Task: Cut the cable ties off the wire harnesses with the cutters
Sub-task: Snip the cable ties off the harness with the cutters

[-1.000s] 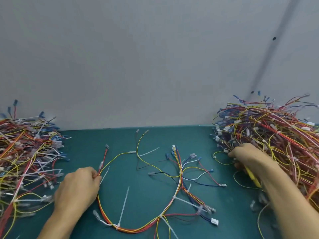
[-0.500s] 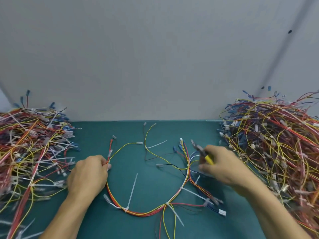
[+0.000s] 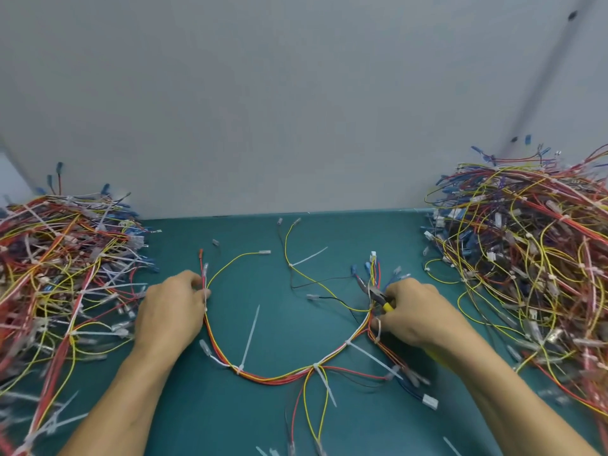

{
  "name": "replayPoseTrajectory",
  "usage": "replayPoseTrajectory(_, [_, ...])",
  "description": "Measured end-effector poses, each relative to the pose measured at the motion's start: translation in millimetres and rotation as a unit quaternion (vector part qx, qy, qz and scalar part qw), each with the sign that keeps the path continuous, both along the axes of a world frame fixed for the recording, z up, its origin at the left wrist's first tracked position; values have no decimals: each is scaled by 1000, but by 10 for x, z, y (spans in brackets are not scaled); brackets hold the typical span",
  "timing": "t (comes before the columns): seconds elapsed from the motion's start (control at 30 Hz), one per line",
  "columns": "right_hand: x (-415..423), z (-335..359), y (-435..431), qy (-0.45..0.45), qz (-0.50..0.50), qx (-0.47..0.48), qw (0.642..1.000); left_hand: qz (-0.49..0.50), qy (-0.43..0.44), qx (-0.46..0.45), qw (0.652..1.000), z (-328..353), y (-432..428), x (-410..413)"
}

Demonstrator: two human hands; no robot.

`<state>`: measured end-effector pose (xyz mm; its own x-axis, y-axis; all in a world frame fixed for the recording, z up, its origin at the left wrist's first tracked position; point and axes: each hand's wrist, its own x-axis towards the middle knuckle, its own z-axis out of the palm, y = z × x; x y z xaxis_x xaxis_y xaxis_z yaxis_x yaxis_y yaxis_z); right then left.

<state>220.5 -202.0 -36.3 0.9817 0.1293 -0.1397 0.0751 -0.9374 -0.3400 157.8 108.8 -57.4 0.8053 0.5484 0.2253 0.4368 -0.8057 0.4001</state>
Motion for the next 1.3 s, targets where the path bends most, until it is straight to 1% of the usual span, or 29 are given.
replayPoseTrajectory(0.27, [21, 17, -5, 31, 0, 8, 1000, -2, -8, 33, 999, 7, -59, 1])
replayPoseTrajectory(0.37, [9, 1, 4, 3, -22, 3, 1000, 5, -17, 70, 997, 46, -120, -19])
replayPoseTrajectory(0.43, [1, -14, 19, -18, -38, -9, 999, 9, -33, 74, 997, 67, -148, -23])
replayPoseTrajectory(0.5, [-7, -18, 38, -21, -42, -12, 999, 7, -37, 72, 997, 77, -169, -22])
replayPoseTrajectory(0.6, [-37, 7, 58, -3, -24, -13, 1000, -4, -16, 63, 998, 60, -175, -21])
replayPoseTrajectory(0.73, [-99, 158, 29, 46, 38, -8, 998, -10, -12, 43, 999, 31, -145, -12])
replayPoseTrajectory(0.8, [-101, 254, -38, 55, 64, 11, 996, -10, -15, 48, 999, 15, -133, -9])
replayPoseTrajectory(0.9, [-60, 343, -168, 30, 73, 57, 995, -14, -16, 48, 999, -3, -125, -8])
replayPoseTrajectory(1.0, [-24, 379, -257, 41, 62, 197, 977, -9, -16, 43, 999, 9, -129, -7])
replayPoseTrajectory(1.03, [-23, 383, -271, 46, 58, 230, 970, -4, -23, 48, 999, 28, -132, -9])
replayPoseTrajectory(1.07, [-27, 385, -286, 44, 58, 240, 968, 4, -33, 53, 998, 52, -138, -15])
replayPoseTrajectory(1.17, [-45, 372, -283, 13, 56, 211, 976, 4, -95, 42, 995, 138, -179, -40])
replayPoseTrajectory(1.23, [-37, 349, -263, -11, 46, 155, 987, -33, -143, 26, 989, 208, -255, -55])
replayPoseTrajectory(1.3, [-16, 324, -244, -8, 40, 96, 995, -87, -180, 29, 979, 289, -378, -72])
